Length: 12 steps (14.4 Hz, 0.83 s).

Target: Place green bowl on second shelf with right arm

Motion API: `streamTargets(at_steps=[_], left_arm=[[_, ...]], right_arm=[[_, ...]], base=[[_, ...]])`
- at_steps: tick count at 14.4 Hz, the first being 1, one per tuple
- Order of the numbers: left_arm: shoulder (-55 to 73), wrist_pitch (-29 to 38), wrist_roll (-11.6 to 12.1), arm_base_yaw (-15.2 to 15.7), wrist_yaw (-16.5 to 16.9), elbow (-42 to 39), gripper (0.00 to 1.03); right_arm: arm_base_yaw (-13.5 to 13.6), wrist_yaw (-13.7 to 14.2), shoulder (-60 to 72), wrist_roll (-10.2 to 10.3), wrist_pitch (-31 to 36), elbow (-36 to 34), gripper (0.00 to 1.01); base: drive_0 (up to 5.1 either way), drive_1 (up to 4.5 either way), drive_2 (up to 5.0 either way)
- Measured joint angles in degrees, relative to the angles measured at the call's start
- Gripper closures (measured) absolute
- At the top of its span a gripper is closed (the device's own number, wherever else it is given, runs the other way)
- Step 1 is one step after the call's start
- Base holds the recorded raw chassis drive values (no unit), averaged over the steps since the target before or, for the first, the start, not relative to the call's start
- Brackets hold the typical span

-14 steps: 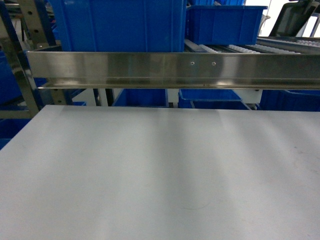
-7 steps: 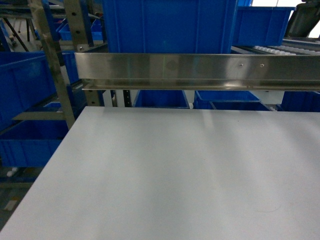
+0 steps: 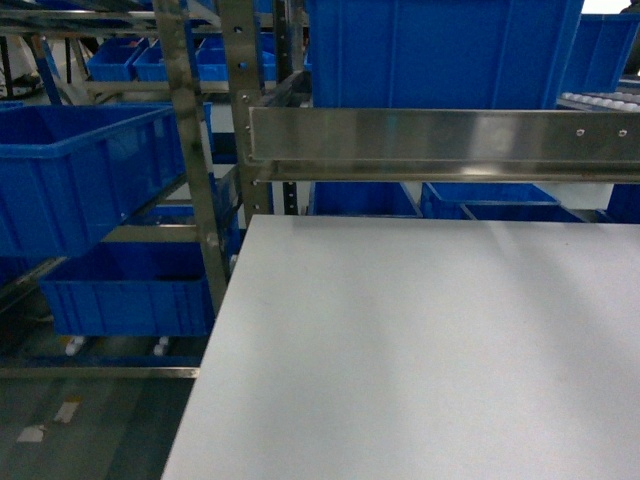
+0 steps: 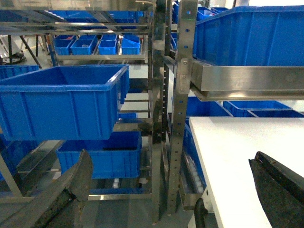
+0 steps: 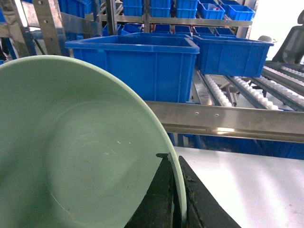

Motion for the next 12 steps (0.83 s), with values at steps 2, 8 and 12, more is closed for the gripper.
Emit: streamTargets(at_steps=[2,8,12], left_arm=[[0.0,0.0,0.0,0.0,0.0,0.0,0.05],[0.0,0.0,0.0,0.0,0.0,0.0,0.05],[0.0,0.0,0.0,0.0,0.0,0.0,0.05]], right_arm=[[0.0,0.0,-0.1,0.0,0.0,0.0,0.99],[0.0,0.0,0.0,0.0,0.0,0.0,0.99],[0.0,0.0,-0.1,0.0,0.1,0.0,0.99]], base=[[-5.1,2.36,2.4],[-5.0,2.4,2.4],[-5.0,2.48,2.5]])
